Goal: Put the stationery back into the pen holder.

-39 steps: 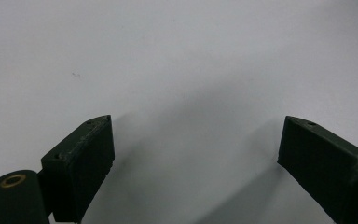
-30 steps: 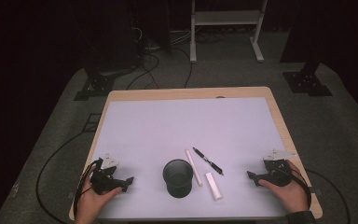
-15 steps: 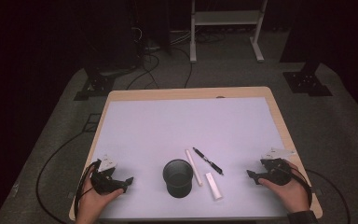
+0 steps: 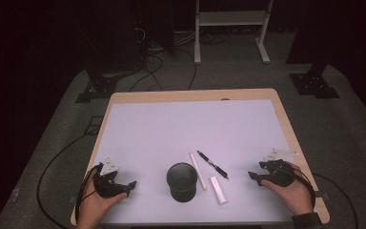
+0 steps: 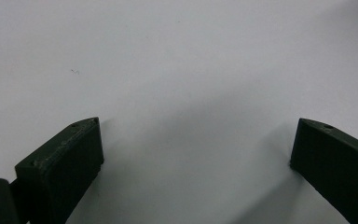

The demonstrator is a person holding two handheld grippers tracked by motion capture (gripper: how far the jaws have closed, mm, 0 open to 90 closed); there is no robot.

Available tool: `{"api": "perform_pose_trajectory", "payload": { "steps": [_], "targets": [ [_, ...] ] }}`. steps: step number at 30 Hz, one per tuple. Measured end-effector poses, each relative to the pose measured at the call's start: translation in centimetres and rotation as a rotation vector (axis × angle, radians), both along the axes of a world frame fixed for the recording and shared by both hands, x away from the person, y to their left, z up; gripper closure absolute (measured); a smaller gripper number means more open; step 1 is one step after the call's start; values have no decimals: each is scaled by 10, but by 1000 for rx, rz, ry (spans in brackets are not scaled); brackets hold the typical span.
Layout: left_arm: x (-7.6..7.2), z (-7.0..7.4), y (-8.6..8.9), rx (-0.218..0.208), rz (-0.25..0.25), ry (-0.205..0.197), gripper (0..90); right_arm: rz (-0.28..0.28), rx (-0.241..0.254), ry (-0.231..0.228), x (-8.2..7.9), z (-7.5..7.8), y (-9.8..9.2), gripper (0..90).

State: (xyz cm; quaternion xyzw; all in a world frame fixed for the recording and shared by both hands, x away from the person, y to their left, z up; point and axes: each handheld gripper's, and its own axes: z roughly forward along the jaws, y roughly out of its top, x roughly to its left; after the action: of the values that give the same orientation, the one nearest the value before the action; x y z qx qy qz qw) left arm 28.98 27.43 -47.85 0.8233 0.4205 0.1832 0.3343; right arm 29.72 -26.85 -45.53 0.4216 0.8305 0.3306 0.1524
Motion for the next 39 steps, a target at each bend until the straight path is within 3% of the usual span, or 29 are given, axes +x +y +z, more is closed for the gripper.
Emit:
{"api": "perform_pose_trajectory", "payload": {
  "steps": [21, 39],
  "targets": [
    [0, 0, 0, -2, 1, 0, 14, 41, 12, 39, 15, 10, 21, 486],
    [0, 0, 0, 0, 1, 0, 14, 101, 20, 9, 30, 21, 44, 511]
  ]
}}
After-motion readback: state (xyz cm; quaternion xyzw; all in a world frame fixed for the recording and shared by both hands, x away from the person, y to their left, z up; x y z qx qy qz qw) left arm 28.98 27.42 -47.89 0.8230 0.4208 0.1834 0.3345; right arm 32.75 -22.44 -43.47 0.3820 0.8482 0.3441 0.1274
